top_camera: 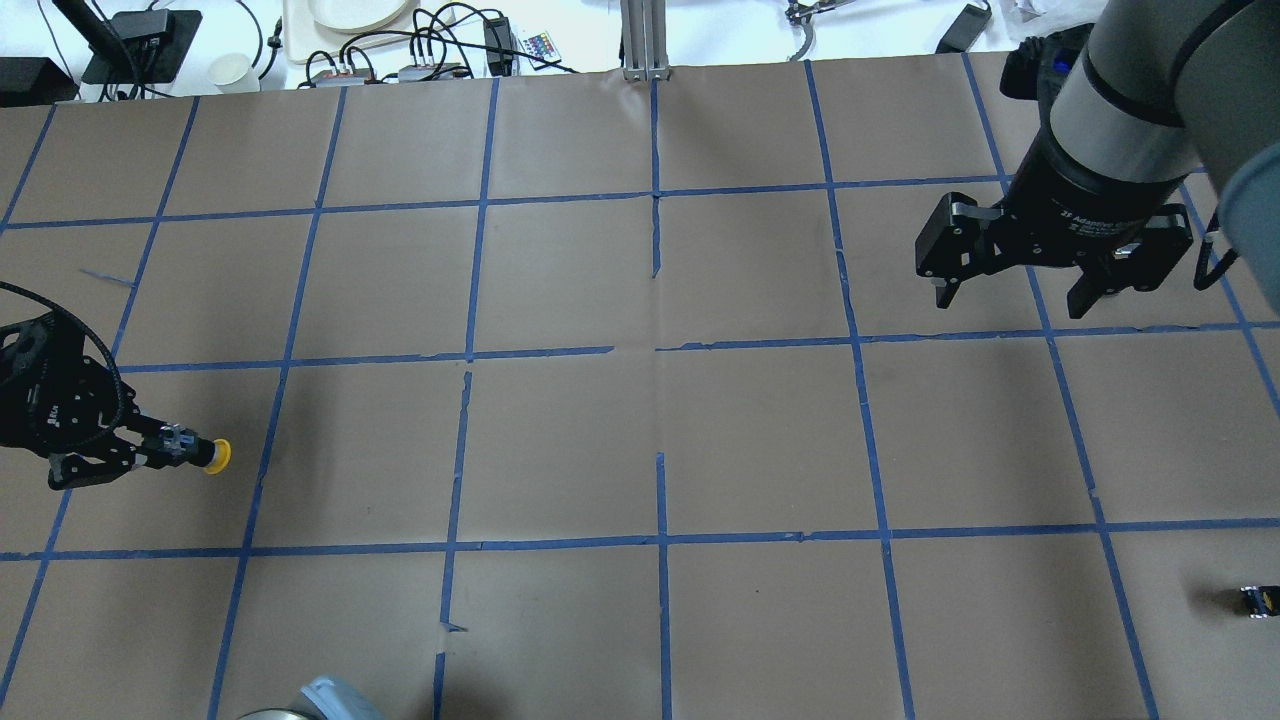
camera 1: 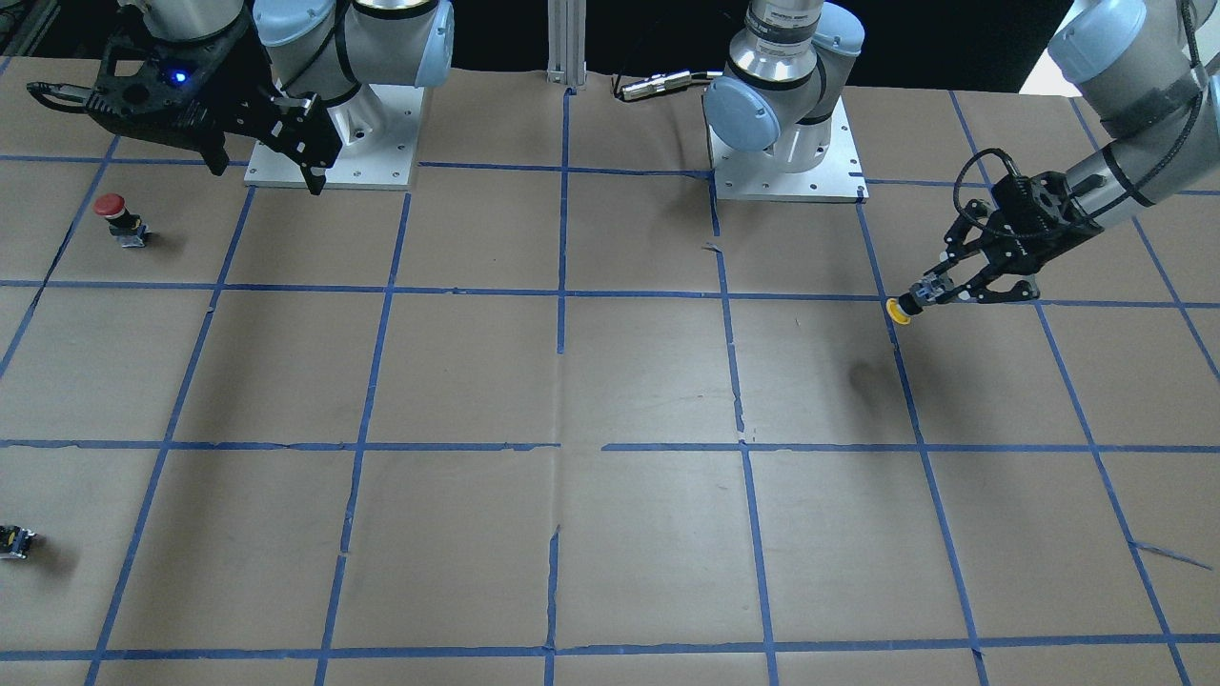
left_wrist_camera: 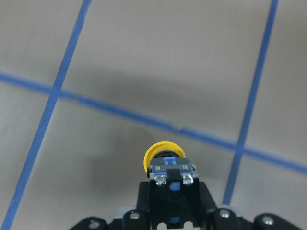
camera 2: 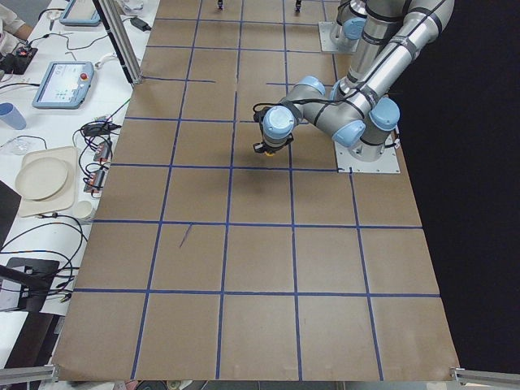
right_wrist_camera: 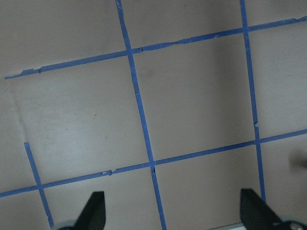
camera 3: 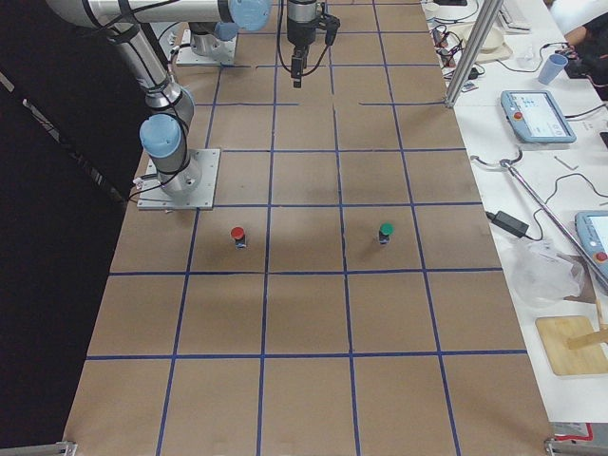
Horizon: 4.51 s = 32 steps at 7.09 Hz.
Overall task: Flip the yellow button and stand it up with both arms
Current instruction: 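Lift the button with the left gripper and carry it toward the right gripper, then close the right gripper on the yellow cap while the left gripper holds the body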
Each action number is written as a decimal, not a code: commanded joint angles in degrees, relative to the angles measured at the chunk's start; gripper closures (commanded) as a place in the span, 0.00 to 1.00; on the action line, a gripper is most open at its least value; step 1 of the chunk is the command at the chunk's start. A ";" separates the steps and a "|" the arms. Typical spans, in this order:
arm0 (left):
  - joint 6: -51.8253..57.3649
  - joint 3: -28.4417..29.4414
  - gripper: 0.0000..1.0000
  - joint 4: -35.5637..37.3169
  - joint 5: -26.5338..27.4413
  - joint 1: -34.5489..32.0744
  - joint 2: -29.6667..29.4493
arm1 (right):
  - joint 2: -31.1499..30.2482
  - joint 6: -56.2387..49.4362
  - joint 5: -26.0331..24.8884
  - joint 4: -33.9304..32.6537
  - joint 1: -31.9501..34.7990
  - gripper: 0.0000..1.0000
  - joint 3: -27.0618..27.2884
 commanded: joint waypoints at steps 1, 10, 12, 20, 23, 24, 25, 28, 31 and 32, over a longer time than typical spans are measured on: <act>-8.52 4.84 0.97 -9.69 -8.19 -11.73 1.21 | 0.78 5.71 8.54 0.67 -1.27 0.00 -0.45; -12.02 14.28 0.97 -21.77 -60.09 -41.57 0.16 | 0.78 20.79 58.58 33.15 -15.78 0.00 -0.10; -11.49 14.19 0.97 -17.99 -65.57 -43.52 0.33 | 1.13 20.79 65.00 36.07 -15.78 0.00 1.04; -10.78 13.49 0.97 -15.52 -70.44 -44.85 0.16 | 0.52 32.56 72.07 35.57 -15.17 0.00 -1.42; -10.78 13.49 0.96 -15.52 -70.53 -44.85 -0.10 | 0.52 34.76 75.82 35.48 -15.08 0.00 -2.03; -10.78 13.49 0.96 -15.52 -70.53 -44.85 -0.10 | 0.61 34.77 76.20 35.39 -14.65 0.00 -1.94; -10.87 13.58 0.96 -15.52 -70.62 -44.85 -0.10 | 0.78 34.77 76.20 35.48 -13.51 0.00 -1.77; -10.87 13.58 0.96 -15.52 -70.70 -44.85 -0.10 | 0.52 35.38 76.11 35.57 -13.32 0.02 -1.59; -10.78 13.49 0.96 -15.52 -71.40 -44.85 -0.19 | 0.78 35.29 76.29 35.30 -13.41 0.60 -1.85; -10.78 13.49 0.95 -15.52 -71.41 -44.85 -0.19 | 0.87 35.29 76.29 35.30 -13.41 0.68 -1.77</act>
